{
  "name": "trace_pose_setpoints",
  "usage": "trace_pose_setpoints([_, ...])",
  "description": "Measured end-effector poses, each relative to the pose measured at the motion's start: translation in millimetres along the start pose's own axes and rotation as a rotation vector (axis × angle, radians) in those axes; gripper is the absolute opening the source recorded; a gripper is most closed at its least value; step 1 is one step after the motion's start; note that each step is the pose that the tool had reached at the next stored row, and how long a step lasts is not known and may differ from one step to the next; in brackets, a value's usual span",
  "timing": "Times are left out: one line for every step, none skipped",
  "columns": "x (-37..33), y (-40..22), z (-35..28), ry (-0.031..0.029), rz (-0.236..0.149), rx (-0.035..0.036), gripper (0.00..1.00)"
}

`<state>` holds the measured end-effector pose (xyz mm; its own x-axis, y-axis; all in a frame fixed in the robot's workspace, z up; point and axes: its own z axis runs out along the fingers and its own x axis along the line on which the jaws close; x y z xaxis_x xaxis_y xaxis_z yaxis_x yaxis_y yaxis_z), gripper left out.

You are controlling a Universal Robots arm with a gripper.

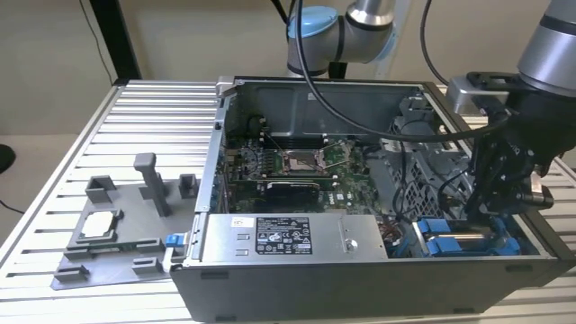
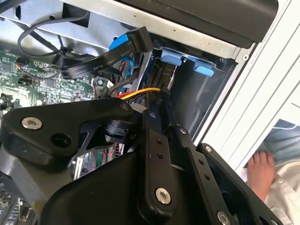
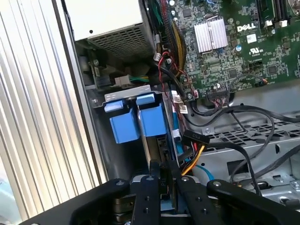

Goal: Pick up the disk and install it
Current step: 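Insert the disk into the insertion slot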

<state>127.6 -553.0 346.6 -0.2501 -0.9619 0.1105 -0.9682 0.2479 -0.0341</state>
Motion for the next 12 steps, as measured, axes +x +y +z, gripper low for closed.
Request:
trace_pose_setpoints([-2.3,0.4,0.0,0.0015,-0.001,0.0005,0.00])
trace_pose_setpoints([-3.8,0.8,0.0,0.0018,-0.002,0.0007,0.00])
trace_pose_setpoints([-4.9,0.8,0.0,0.0017,-0.003,0.0008,0.00])
trace_pose_setpoints([-5.4,0.4,0.1,0.0016,-0.004,0.0009,0.00])
trace_pose_setpoints([-5.6,-0.4,0.2,0.0016,-0.005,0.0010,0.00])
trace_pose_setpoints([-5.8,-1.6,0.3,0.0018,-0.006,0.0011,0.00])
trace_pose_setpoints([-6.4,-2.9,0.6,0.0023,-0.007,0.0010,0.00])
trace_pose_setpoints([-6.9,-4.0,1.0,0.0038,-0.008,0.0011,0.00])
trace_pose_setpoints([-7.4,-4.8,1.3,0.0068,-0.009,0.0012,0.00])
trace_pose_setpoints([-7.9,-5.5,1.7,0.0093,-0.010,0.0010,0.00])
trace_pose_setpoints([-8.2,-5.9,1.8,0.0108,-0.011,-0.0007,0.00])
trace_pose_setpoints([-8.3,-6.0,1.7,0.0127,-0.014,-0.0042,0.00])
